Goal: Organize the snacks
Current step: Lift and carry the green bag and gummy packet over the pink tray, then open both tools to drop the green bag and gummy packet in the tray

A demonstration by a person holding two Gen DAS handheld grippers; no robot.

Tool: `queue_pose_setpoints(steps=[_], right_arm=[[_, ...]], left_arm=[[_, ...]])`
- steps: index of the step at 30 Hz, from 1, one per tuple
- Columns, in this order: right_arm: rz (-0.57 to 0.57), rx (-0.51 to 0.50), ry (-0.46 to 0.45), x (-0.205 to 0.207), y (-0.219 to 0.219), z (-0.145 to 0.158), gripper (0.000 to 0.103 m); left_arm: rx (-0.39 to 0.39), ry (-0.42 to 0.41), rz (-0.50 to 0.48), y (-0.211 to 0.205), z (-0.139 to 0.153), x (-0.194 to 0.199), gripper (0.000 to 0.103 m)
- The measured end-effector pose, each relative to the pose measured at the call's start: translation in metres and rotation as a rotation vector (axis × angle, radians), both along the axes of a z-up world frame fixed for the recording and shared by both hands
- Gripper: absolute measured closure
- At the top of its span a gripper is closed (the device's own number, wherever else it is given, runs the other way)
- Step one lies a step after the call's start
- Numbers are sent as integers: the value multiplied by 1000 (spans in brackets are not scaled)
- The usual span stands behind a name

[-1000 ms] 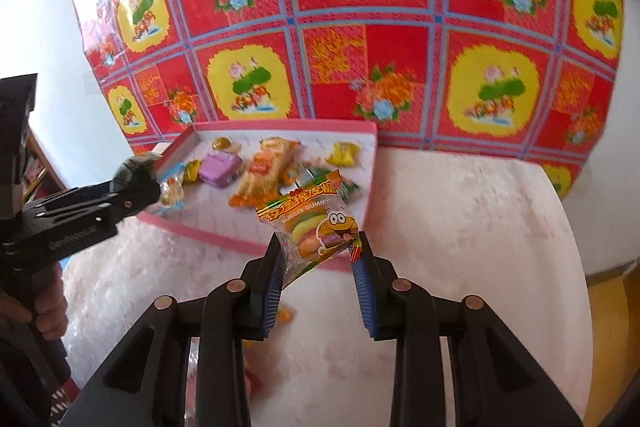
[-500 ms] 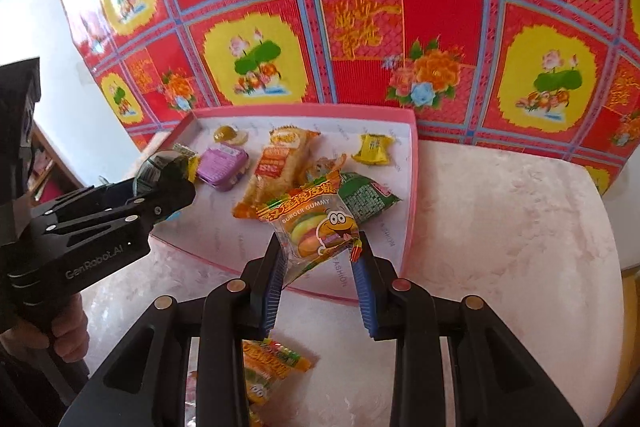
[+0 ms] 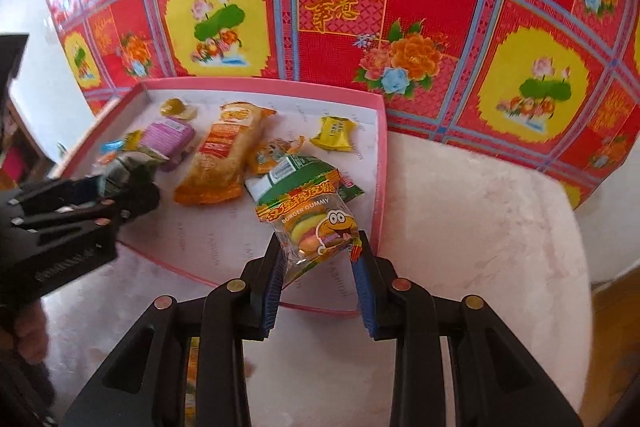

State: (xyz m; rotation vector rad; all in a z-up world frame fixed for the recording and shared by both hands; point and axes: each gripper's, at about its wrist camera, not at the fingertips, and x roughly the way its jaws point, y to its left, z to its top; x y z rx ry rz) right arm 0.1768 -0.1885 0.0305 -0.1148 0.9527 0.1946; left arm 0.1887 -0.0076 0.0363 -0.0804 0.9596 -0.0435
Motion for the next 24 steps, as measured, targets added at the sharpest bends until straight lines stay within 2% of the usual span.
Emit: queue_pose_setpoints(steps=[16, 24], right_arm=[[-28, -9, 3, -2, -1, -4, 69], [-36, -8, 6, -2, 0, -3, 68]], left_arm=[[86, -9, -3, -6, -14, 14, 55], [85, -20, -16, -6, -16, 28, 55]])
